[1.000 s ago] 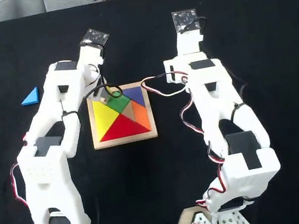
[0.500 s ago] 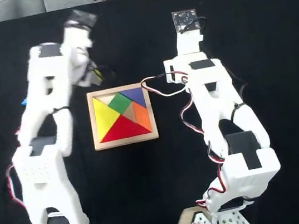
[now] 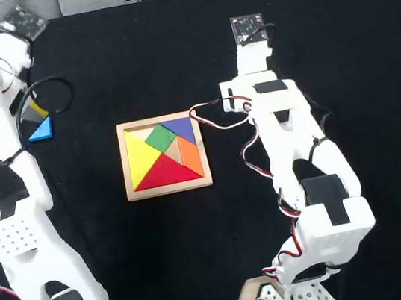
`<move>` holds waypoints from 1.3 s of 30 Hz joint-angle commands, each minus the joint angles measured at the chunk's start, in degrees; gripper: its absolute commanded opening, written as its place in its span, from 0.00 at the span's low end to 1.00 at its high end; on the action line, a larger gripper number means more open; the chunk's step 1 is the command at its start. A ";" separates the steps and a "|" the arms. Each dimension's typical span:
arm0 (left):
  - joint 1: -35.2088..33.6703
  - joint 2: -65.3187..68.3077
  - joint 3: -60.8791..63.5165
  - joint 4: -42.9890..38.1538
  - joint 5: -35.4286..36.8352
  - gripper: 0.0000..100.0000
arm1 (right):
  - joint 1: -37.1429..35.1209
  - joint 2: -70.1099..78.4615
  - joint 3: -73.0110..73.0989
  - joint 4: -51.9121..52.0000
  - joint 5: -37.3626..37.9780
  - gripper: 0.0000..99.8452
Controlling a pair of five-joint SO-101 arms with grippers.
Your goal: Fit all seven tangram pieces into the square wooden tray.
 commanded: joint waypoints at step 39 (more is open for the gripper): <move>-2.33 25.76 -2.95 -21.10 -4.75 0.35 | 0.44 -0.48 -4.26 -1.05 0.62 0.01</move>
